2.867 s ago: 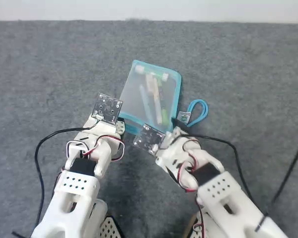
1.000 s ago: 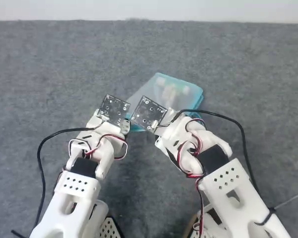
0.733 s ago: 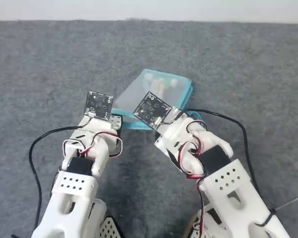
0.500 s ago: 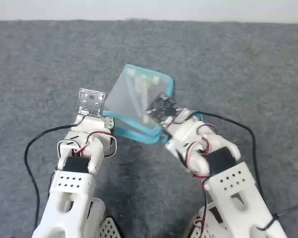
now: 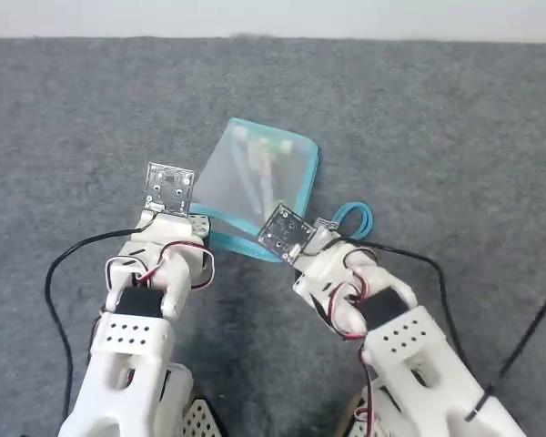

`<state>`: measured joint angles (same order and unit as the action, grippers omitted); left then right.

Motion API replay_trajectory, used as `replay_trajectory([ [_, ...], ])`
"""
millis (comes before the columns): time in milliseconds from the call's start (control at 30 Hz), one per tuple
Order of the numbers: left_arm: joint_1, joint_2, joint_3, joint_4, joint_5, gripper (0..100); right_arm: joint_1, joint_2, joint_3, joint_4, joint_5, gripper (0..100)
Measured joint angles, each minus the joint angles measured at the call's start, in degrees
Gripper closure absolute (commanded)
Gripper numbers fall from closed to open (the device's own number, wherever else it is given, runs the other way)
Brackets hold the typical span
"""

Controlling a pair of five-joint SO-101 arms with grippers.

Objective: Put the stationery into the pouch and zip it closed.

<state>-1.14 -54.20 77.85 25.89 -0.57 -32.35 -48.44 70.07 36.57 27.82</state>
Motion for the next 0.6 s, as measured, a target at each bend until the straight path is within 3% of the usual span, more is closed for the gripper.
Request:
replay_trajectory([
  [467,0.0,0.0,0.0,0.0,0.0,99,-0.3,21.8,-7.1,-11.1,0.3,83.7],
  [600,-0.1,0.0,0.0,0.0,0.0,99,-0.3,21.8,-8.8,-11.3,0.4,99.3],
])
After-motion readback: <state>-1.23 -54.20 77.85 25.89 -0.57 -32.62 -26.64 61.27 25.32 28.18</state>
